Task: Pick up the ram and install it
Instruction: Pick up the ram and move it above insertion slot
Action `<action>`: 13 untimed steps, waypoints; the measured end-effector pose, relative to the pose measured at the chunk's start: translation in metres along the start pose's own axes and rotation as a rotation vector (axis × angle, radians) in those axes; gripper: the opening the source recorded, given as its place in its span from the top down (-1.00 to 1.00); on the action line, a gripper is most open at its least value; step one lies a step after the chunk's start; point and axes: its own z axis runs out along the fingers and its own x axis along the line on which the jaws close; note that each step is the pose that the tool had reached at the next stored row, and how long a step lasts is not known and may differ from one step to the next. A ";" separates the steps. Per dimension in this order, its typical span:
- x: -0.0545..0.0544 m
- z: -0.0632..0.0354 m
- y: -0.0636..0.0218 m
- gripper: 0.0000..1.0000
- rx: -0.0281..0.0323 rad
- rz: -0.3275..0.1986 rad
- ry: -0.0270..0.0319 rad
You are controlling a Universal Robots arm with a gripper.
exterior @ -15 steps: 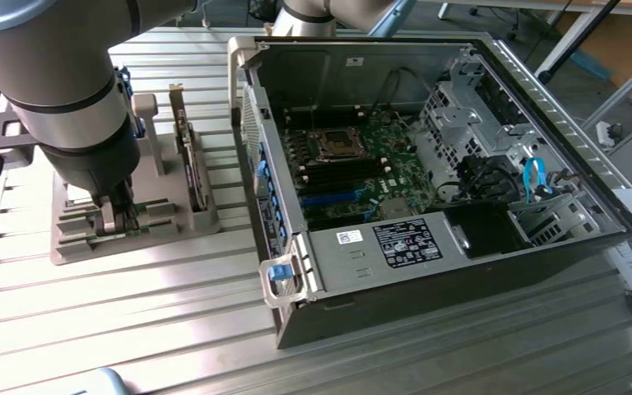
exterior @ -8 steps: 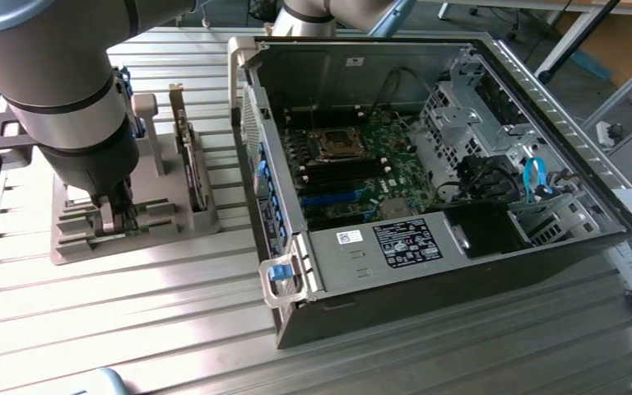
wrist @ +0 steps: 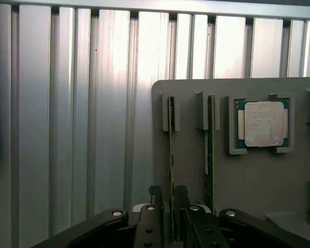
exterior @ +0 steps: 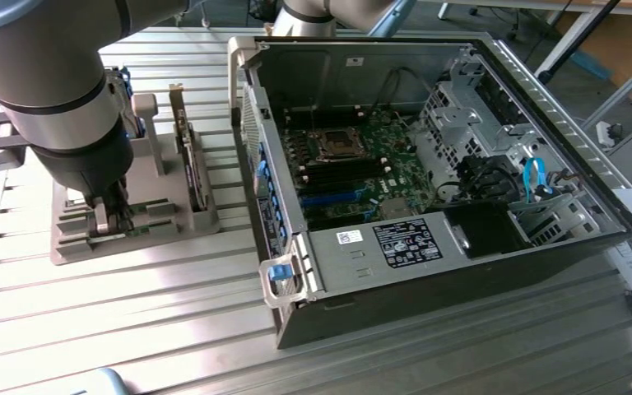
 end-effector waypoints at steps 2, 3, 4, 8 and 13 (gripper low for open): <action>0.000 0.0005 0.0003 0.52 0.0001 0.000 0.0000; 0.000 0.0010 0.0004 0.52 0.0001 0.000 0.0000; 0.000 0.0016 0.0005 0.52 0.0000 0.000 0.0001; 0.000 0.0040 0.0006 0.52 0.0002 0.000 0.0001; 0.000 0.0076 0.0006 0.52 0.0003 0.000 0.0000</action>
